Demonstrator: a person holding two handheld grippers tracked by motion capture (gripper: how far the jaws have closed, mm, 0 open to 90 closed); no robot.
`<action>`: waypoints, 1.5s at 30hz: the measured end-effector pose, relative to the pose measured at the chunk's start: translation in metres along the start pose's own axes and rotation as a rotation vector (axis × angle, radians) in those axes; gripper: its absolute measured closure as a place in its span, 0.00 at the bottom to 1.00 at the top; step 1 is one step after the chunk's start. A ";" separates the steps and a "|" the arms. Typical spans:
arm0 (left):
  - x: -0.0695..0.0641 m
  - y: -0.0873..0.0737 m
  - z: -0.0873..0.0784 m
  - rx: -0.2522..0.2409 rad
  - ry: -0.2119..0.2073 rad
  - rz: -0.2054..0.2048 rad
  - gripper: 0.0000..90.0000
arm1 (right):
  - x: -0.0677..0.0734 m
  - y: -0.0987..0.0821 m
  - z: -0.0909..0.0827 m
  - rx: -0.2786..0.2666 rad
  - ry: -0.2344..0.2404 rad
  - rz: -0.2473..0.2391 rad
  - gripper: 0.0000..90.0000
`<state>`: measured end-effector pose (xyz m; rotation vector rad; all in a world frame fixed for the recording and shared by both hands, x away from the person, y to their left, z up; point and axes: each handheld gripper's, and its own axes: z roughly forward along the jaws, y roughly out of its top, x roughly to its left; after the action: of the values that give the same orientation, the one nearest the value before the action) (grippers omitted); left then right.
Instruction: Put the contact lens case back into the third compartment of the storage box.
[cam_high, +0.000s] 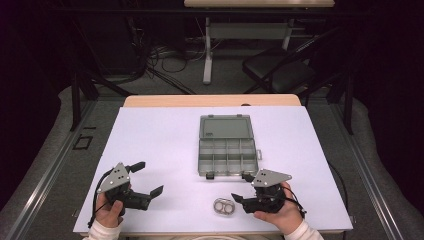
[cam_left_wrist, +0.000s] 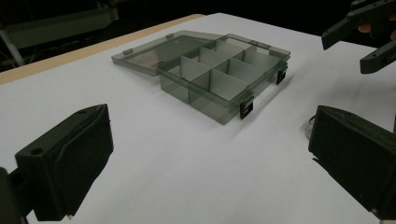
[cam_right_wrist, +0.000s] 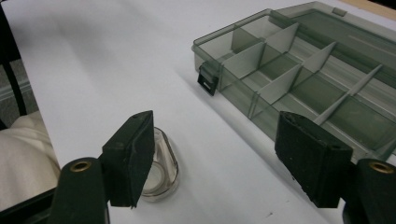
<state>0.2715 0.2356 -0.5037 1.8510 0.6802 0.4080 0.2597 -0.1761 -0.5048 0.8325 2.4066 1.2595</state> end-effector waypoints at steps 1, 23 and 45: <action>0.000 0.000 0.000 0.002 0.002 -0.002 0.00 | 0.001 0.001 0.001 0.006 0.005 -0.007 0.33; 0.003 -0.001 0.000 0.017 0.004 -0.019 0.00 | 0.023 0.015 0.031 0.106 0.128 -0.119 0.43; 0.003 -0.002 0.002 0.027 -0.004 -0.024 0.00 | 0.022 0.010 0.048 0.206 0.181 -0.158 0.49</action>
<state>0.2745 0.2367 -0.5063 1.8670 0.7081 0.3805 0.2704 -0.1273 -0.5237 0.5868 2.7216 1.0828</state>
